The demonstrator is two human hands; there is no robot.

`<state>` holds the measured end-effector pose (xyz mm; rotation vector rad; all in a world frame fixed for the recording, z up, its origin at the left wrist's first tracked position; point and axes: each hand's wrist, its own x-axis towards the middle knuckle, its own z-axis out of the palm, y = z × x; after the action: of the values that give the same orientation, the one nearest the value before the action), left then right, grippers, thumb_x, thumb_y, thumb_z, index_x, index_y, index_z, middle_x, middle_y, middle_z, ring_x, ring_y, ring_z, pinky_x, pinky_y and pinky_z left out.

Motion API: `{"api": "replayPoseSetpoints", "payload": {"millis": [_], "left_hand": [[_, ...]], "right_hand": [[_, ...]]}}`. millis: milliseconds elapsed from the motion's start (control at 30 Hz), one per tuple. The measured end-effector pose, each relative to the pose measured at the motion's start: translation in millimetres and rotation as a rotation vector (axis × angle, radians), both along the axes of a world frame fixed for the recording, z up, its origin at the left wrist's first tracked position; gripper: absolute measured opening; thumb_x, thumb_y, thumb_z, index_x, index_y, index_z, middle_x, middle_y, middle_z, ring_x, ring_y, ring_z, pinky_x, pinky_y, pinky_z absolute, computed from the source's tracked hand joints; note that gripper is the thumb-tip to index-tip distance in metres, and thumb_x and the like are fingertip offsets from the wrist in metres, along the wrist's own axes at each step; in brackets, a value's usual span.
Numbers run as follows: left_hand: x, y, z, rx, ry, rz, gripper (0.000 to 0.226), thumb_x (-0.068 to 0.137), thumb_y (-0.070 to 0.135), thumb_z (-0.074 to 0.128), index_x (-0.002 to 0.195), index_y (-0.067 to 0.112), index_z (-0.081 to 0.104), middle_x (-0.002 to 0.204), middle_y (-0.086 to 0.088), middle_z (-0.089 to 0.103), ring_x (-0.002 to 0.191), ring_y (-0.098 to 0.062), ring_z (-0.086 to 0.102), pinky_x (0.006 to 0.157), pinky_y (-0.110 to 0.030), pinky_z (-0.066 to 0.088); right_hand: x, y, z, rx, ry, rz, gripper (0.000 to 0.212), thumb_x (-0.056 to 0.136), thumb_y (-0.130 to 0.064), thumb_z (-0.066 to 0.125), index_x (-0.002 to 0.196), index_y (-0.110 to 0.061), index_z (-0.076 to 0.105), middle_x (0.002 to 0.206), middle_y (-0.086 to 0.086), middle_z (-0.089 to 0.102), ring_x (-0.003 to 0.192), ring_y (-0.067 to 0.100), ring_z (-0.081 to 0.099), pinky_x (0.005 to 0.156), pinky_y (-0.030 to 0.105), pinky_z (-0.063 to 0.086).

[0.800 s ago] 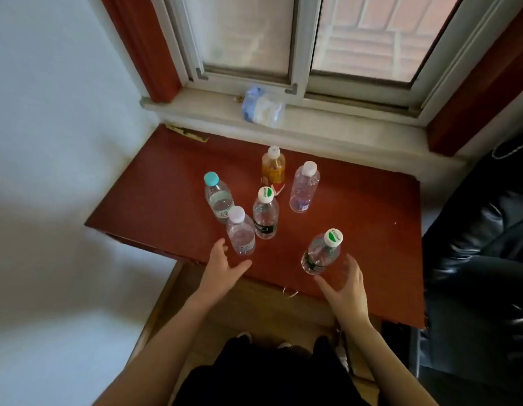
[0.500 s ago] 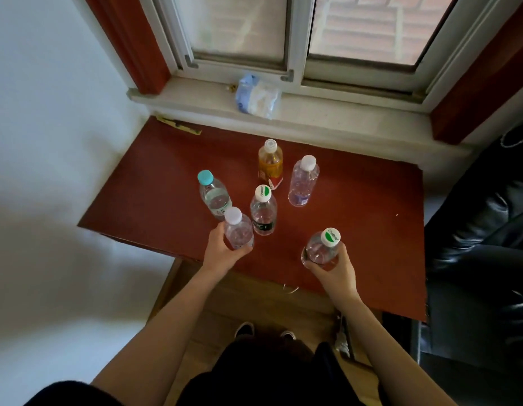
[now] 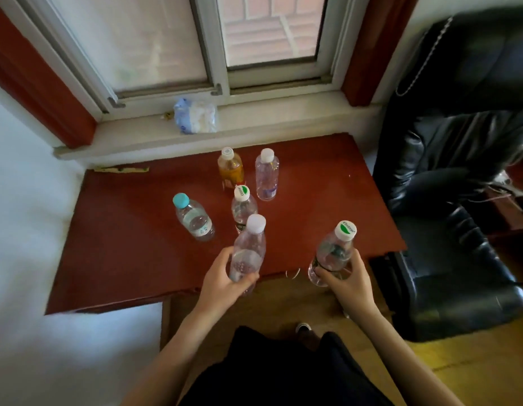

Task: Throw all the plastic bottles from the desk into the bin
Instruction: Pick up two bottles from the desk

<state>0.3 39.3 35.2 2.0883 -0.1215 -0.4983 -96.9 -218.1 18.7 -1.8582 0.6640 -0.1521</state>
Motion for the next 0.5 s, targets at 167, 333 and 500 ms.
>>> {"api": "replayPoseSetpoints", "payload": {"millis": [167, 333, 500], "left_hand": [[-23, 21, -28, 0.084, 0.048, -0.29, 0.052, 0.074, 0.041, 0.076, 0.118, 0.029, 0.052, 0.111, 0.017, 0.057, 0.103, 0.0, 0.056, 0.076, -0.012, 0.04], [-41, 29, -53, 0.183, 0.085, -0.514, 0.042, 0.074, 0.028, 0.079, 0.109, 0.02, 0.056, 0.096, 0.023, 0.053, 0.093, -0.004, 0.056, 0.07, -0.009, 0.037], [-59, -11, -64, 0.271, 0.102, -0.767, 0.051, 0.076, 0.038, 0.077, 0.117, 0.019, 0.055, 0.107, 0.002, 0.056, 0.102, -0.019, 0.058, 0.077, -0.028, 0.044]], "right_hand": [[-95, 38, -13, -0.081, 0.159, -0.266, 0.065, 0.069, -0.031, 0.085, 0.124, -0.025, 0.05, 0.121, -0.002, 0.051, 0.1, 0.001, 0.053, 0.082, 0.016, 0.047], [-199, 79, -23, -0.107, 0.32, -0.508, 0.066, 0.066, -0.032, 0.086, 0.122, -0.022, 0.054, 0.112, 0.003, 0.047, 0.092, -0.004, 0.048, 0.084, 0.02, 0.046], [-283, 115, -28, -0.082, 0.36, -0.796, 0.063, 0.068, -0.036, 0.085, 0.122, -0.021, 0.057, 0.107, 0.001, 0.047, 0.096, 0.012, 0.054, 0.092, 0.033, 0.05]]}}
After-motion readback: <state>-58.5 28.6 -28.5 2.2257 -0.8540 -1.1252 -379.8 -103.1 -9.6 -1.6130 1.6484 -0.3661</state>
